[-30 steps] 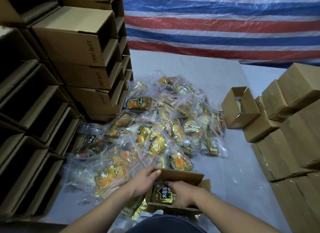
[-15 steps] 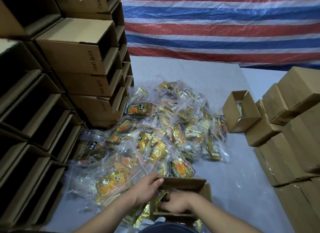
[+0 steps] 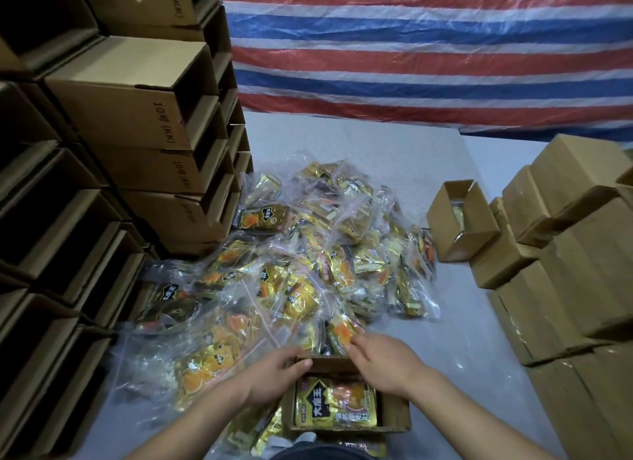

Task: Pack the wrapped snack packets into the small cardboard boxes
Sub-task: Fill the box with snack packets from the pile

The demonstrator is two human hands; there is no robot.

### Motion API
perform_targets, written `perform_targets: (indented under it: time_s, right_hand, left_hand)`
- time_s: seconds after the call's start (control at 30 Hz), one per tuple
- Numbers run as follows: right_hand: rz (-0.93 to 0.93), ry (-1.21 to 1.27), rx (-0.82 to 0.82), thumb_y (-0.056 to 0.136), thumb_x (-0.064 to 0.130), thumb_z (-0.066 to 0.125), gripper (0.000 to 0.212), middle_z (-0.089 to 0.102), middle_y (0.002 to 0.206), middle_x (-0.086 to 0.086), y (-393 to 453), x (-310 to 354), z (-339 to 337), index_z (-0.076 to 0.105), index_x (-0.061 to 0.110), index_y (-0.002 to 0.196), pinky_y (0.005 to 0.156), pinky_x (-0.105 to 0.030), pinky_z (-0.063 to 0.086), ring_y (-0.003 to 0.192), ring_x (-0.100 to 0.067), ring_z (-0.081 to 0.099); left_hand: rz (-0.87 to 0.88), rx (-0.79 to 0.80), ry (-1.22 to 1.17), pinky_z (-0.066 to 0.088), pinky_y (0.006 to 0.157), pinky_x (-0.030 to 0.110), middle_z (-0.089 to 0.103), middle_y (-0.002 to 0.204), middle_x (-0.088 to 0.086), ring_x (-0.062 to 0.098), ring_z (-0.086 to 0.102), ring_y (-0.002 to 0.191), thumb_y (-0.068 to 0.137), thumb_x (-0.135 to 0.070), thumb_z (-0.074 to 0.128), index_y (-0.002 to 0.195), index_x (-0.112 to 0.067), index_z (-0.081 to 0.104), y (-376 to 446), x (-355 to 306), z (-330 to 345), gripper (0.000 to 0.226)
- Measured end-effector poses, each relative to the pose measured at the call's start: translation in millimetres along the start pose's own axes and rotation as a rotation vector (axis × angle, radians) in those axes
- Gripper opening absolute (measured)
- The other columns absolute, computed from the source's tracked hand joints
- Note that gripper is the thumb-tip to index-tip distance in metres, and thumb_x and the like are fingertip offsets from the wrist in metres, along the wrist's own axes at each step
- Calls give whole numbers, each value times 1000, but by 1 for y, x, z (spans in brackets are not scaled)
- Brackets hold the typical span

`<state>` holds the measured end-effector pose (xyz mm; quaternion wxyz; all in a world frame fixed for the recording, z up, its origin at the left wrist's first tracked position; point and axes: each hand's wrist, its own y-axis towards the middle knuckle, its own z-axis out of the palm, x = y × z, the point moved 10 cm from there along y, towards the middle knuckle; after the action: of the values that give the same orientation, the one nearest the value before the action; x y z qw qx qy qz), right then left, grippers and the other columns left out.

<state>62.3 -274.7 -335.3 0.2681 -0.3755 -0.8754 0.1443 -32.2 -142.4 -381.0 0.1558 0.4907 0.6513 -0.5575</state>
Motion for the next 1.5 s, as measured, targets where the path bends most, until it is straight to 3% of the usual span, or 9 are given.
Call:
perform_targets:
  time_s: [0.23, 0.33, 0.47, 0.63, 0.8, 1.0, 1.13, 1.3, 1.5]
  right_hand:
    - [4, -14, -89, 101, 57, 12, 48, 56, 77, 6, -2, -8, 16, 46, 32, 77, 68, -31, 50, 69, -10, 56]
    - [19, 25, -95, 102, 59, 17, 49, 57, 75, 6, -1, -12, 13, 49, 30, 77, 65, -28, 47, 67, -7, 55]
    - [61, 95, -75, 100, 62, 19, 52, 55, 73, 7, 3, -20, 11, 51, 29, 77, 59, -20, 40, 67, -1, 54]
    - [112, 248, -122, 101, 61, 21, 54, 64, 79, 7, 14, -28, -12, 62, 29, 86, 63, -23, 44, 72, -3, 58]
    - [123, 316, -188, 104, 51, 31, 45, 54, 65, 8, 29, -33, -34, 45, 32, 66, 53, -20, 32, 61, -1, 52]
    - [114, 317, -204, 104, 48, 34, 42, 53, 66, 7, 37, -37, -33, 46, 31, 67, 52, -21, 31, 61, -3, 52]
    - [121, 348, -186, 105, 46, 35, 41, 55, 66, 7, 41, -37, -26, 48, 31, 69, 53, -22, 35, 59, -3, 53]
    - [108, 356, -188, 104, 45, 37, 41, 51, 62, 5, 47, -31, -22, 46, 27, 67, 54, -25, 38, 55, -6, 49]
    - [134, 527, -220, 102, 48, 41, 35, 58, 67, 9, 45, -30, -44, 54, 32, 73, 65, -28, 46, 64, -5, 55]
  left_hand:
    - [-80, 148, 50, 46, 97, 25, 60, 123, -12, 6, 58, 105, 95, -67, 36, 134, -32, 52, -5, -28, -31, 55]
    - [-40, -77, -67, 56, 84, 26, 66, 114, -1, 16, 66, 100, 100, -54, 37, 120, -20, 61, 23, -61, -94, 46]
    - [-39, -470, 123, 51, 69, 25, 66, 103, 0, 16, 64, 85, 103, -35, 45, 123, -10, 59, 67, -87, -181, 35]
    - [-246, -432, 397, 47, 103, 44, 47, 146, 14, 30, 52, 127, 93, -55, 54, 151, -11, 30, 112, -69, -198, 76]
    - [-406, -388, 565, 45, 104, 52, 11, 161, 19, 43, 33, 140, 73, -82, 54, 157, -18, 4, 130, -51, -153, 117]
    - [-293, -643, 721, 58, 88, 45, 14, 160, 14, 41, 34, 139, 83, -78, 42, 152, -11, 21, 111, -57, -137, 98]
    - [-422, -425, 763, 55, 65, 31, 53, 132, 14, 25, 62, 105, 80, -86, 35, 148, -6, 27, 108, -35, -116, 104]
    - [-432, -332, 760, 56, 67, 26, 63, 92, 2, 15, 65, 82, 98, -38, 47, 111, -9, 61, 105, -32, -104, 35]
    - [-178, -547, 561, 46, 69, 31, 68, 99, 8, 22, 61, 83, 101, -25, 39, 106, -13, 59, 64, -73, -133, 24]
